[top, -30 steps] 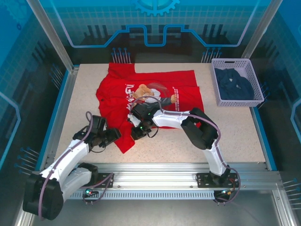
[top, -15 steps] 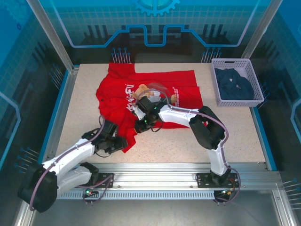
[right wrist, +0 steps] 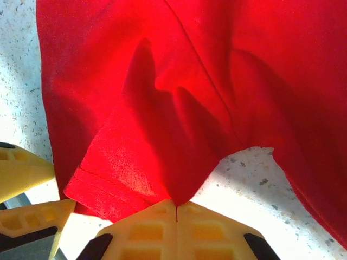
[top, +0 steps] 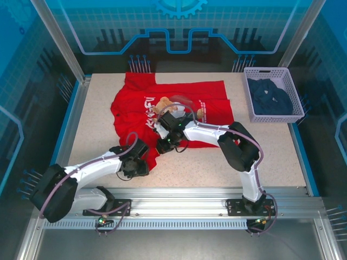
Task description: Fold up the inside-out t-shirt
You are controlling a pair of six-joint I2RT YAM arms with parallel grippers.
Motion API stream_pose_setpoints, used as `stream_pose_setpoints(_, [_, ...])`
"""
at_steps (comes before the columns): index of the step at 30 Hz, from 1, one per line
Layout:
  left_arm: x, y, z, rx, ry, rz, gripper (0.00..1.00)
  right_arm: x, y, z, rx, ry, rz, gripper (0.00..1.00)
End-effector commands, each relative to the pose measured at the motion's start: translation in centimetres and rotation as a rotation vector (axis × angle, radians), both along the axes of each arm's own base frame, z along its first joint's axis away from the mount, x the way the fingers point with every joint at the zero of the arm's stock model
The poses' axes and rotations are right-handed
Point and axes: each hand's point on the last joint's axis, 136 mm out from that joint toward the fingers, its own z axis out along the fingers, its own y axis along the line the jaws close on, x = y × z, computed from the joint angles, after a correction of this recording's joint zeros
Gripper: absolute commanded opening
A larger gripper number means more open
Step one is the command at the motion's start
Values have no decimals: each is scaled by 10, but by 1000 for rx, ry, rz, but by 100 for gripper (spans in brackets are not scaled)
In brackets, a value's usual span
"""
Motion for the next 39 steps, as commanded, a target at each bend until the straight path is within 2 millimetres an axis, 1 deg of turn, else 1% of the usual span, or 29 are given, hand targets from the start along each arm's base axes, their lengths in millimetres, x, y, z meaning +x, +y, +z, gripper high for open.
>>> stream_pose_setpoints(1, [5, -13, -3, 14, -21, -71, 42, 2, -5, 8, 19, -1, -9, 0])
stream_pose_setpoints(7, [4, -21, -6, 48, -16, -123, 34, 3, -5, 7, 19, 0, -8, 0])
stream_pose_setpoints(10, [5, -25, -6, 46, -23, -140, 27, 4, -7, 6, 18, 0, -11, 0])
stream_pose_setpoints(19, [8, -20, -2, 36, -88, -143, 3, 4, -11, 1, 12, 3, -20, 0])
stream_pose_setpoints(20, [10, -19, 1, 37, -101, -142, 0, 4, -11, 1, 11, 2, -19, 0])
stream_pose_setpoints(22, [14, -17, 9, 38, -136, -133, 0, 5, -11, 2, 12, 2, -21, 0])
stream_pose_setpoints(25, [20, -12, 28, 16, -201, -101, 0, 8, -12, 3, 9, -3, -30, 0])
stream_pose_setpoints(27, [25, -4, 44, 15, -238, -67, 0, 9, -14, -1, -19, 9, -39, 0])
stream_pose_setpoints(29, [28, 4, 58, 9, -265, -37, 0, 9, -19, -4, -46, 16, -43, 7])
stream_pose_setpoints(31, [31, 14, 71, 5, -289, -11, 0, 11, -27, 3, -53, 10, -52, 16])
stream_pose_setpoints(34, [32, 27, 86, -2, -316, 29, 0, 13, -50, 26, -47, -29, -76, 33])
stream_pose_setpoints(35, [33, 29, 90, -8, -326, 42, 0, 13, -62, 33, -56, -42, -95, 38])
stream_pose_setpoints(37, [34, 30, 97, -32, -343, 59, 0, 12, -93, 39, -101, -49, -150, 42])
stream_pose_setpoints(38, [35, 31, 100, -42, -345, 71, 0, 12, -114, 38, -138, -44, -192, 43])
stream_pose_setpoints(39, [36, 30, 101, -51, -347, 75, 0, 13, -139, 36, -181, -37, -249, 45])
